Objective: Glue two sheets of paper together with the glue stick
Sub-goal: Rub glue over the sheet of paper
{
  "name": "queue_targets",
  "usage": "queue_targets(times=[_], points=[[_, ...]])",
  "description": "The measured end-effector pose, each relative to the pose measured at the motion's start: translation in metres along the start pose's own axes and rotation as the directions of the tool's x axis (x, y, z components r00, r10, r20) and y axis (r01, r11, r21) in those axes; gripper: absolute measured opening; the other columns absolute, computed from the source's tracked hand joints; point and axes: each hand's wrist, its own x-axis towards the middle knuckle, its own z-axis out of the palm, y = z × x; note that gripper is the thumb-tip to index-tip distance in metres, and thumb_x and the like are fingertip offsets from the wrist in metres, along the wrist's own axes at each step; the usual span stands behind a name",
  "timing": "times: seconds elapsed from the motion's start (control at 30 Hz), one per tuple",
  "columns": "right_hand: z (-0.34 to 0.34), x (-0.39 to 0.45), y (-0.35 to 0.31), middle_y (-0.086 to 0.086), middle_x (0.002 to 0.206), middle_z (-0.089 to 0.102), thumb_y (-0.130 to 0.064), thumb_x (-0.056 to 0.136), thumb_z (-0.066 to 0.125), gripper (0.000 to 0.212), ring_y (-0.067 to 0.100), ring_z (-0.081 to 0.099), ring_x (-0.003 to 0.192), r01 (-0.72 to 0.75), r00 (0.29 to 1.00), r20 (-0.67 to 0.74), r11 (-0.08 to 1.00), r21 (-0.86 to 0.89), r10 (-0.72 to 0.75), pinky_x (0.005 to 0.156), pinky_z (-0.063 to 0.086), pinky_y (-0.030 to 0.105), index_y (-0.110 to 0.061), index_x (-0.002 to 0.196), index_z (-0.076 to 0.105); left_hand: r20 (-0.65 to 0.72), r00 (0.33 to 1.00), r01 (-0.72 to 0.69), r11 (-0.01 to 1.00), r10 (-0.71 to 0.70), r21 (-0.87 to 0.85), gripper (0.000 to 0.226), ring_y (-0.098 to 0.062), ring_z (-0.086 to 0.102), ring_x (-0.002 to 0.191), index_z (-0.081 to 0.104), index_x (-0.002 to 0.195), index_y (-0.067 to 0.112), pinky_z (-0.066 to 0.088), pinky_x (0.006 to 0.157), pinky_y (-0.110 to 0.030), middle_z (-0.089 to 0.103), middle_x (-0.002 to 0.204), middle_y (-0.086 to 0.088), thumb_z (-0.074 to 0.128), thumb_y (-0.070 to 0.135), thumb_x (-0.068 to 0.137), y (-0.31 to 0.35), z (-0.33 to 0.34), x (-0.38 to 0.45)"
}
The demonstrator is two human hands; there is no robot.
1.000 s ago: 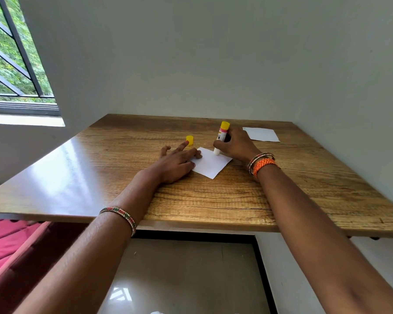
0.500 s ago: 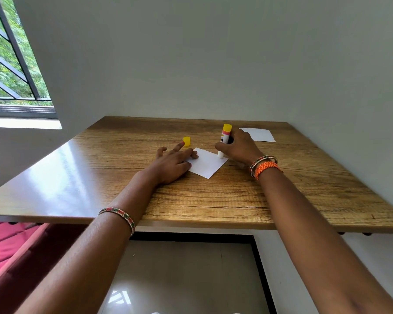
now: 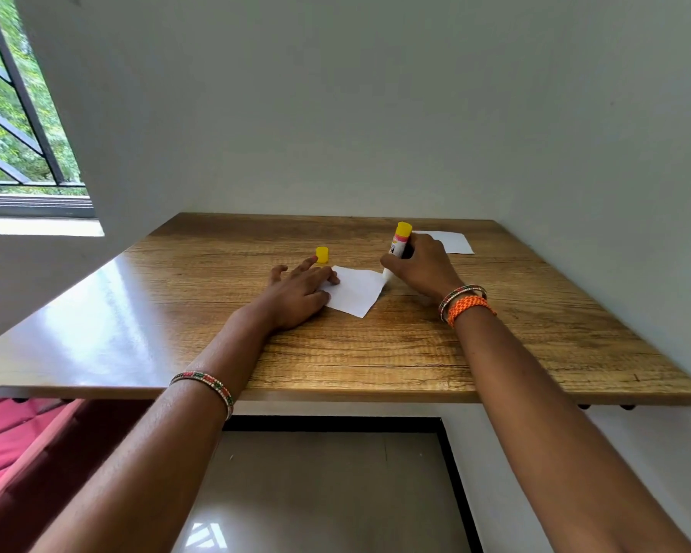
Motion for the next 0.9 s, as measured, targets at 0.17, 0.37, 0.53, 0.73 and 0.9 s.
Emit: queue_targets(times=[0.17,0.37,0.53,0.73,0.9], points=[[-0.003,-0.005,-0.005,-0.001,0.078,0.061,-0.023,0.078,0.069,0.016,0.017,0.059,0.075,0.063,0.99,-0.134,0.988,0.14,-0.044,0.065,0.046,0.026,-0.015,0.087,0.059,-0.084,0.994,-0.059,0.996,0.065,0.072,0.058,-0.022,0.028,0.131,0.045,0.123,0.031,0.015,0.106,-0.044,0.048,0.131,0.003,0.028,0.06,0.076,0.001,-0.001,-0.007],[0.009,-0.003,-0.003,0.01,0.099,0.068,-0.025,0.078,0.07,0.033,0.02,0.062,0.087,0.088,0.992,-0.091,0.994,0.069,-0.082,0.077,0.052,0.034,-0.007,0.104,0.062,-0.107,0.986,-0.115,0.987,0.127,0.113,0.064,-0.02,0.01,0.143,0.036,0.14,0.035,0.006,0.111,-0.046,0.03,0.152,0.007,0.026,0.057,0.08,0.001,0.0,-0.006],[0.012,-0.005,-0.004,0.011,0.098,0.07,-0.022,0.078,0.069,0.026,0.021,0.062,0.085,0.088,0.994,-0.067,0.994,0.062,-0.084,0.077,0.051,0.034,-0.008,0.099,0.064,-0.021,0.992,-0.122,0.988,0.124,0.099,0.061,-0.014,-0.003,0.145,0.037,0.139,0.039,-0.002,0.111,-0.042,0.03,0.152,0.013,0.027,0.048,0.08,-0.002,0.002,-0.002],[0.013,-0.008,-0.006,0.012,0.1,0.07,-0.023,0.077,0.07,0.028,0.025,0.065,0.09,0.086,0.995,-0.045,0.996,0.028,-0.085,0.084,0.053,0.044,-0.008,0.1,0.064,-0.025,0.995,-0.088,0.99,0.091,0.114,0.061,-0.016,0.003,0.144,0.041,0.136,0.034,0.001,0.111,-0.044,0.033,0.15,0.01,0.025,0.048,0.079,0.001,0.001,-0.003],[0.012,-0.009,-0.008,0.012,0.101,0.069,-0.023,0.079,0.069,0.029,0.025,0.064,0.092,0.085,0.995,-0.045,0.996,0.03,-0.084,0.084,0.053,0.041,-0.007,0.102,0.064,0.005,0.998,-0.064,0.988,0.064,0.143,0.062,-0.024,0.011,0.141,0.036,0.137,0.038,0.006,0.111,-0.048,0.031,0.148,0.004,0.023,0.056,0.078,0.001,0.002,-0.003]])
